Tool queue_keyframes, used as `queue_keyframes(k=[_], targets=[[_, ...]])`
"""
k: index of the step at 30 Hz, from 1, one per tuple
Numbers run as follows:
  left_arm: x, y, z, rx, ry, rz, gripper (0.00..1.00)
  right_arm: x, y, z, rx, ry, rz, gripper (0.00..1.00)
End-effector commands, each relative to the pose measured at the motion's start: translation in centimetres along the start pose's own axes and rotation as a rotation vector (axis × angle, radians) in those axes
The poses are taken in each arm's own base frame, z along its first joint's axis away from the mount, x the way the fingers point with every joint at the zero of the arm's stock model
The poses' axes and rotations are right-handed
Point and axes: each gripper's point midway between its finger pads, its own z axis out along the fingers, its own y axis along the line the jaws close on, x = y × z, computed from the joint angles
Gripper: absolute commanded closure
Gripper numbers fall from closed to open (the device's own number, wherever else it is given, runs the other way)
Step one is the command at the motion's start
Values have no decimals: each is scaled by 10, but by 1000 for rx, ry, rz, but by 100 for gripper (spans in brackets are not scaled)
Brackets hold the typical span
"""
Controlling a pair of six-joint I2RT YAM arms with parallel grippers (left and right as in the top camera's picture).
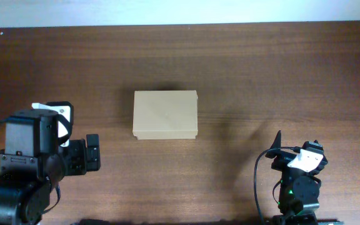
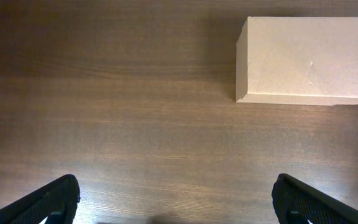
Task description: Pack container
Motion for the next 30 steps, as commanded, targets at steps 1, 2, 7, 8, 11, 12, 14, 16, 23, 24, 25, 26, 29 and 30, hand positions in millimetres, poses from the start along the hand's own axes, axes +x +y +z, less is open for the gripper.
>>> queue_keyframes(k=[1, 2, 7, 8, 11, 12, 14, 16, 23, 24, 25, 26, 29, 30], targets=[[1, 1, 0, -9, 0, -1, 0, 2, -4, 0, 20, -3, 3, 1], [1, 1, 0, -9, 0, -1, 0, 2, -4, 0, 20, -3, 3, 1], [1, 1, 0, -9, 0, -2, 1, 2, -4, 0, 20, -3, 3, 1], [1, 1, 0, -10, 0, -2, 0, 2, -4, 0, 20, -3, 3, 1], [1, 1, 0, -9, 0, -2, 0, 2, -4, 0, 20, -3, 3, 1], [1, 1, 0, -9, 0, -1, 0, 2, -4, 0, 20, -3, 3, 1], [1, 1, 0, -9, 0, -1, 0, 2, -4, 0, 20, -3, 3, 1], [1, 1, 0, -9, 0, -1, 1, 2, -4, 0, 20, -3, 3, 1], [-11, 11, -14, -44, -133, -27, 0, 2, -4, 0, 20, -3, 3, 1], [-21, 13, -19, -45, -207, -44, 0, 2, -4, 0, 20, -3, 3, 1], [-31, 14, -24, -41, -284, -64, 0, 2, -4, 0, 20, -3, 3, 1], [-42, 15, -29, -37, -376, -89, 0, 2, -4, 0, 21, -3, 3, 1], [-66, 21, -37, -28, -615, -156, 1, 2, -4, 0, 20, -3, 3, 1], [-71, 22, -37, -28, -685, -173, 0, 2, -4, 0, 20, -3, 3, 1]])
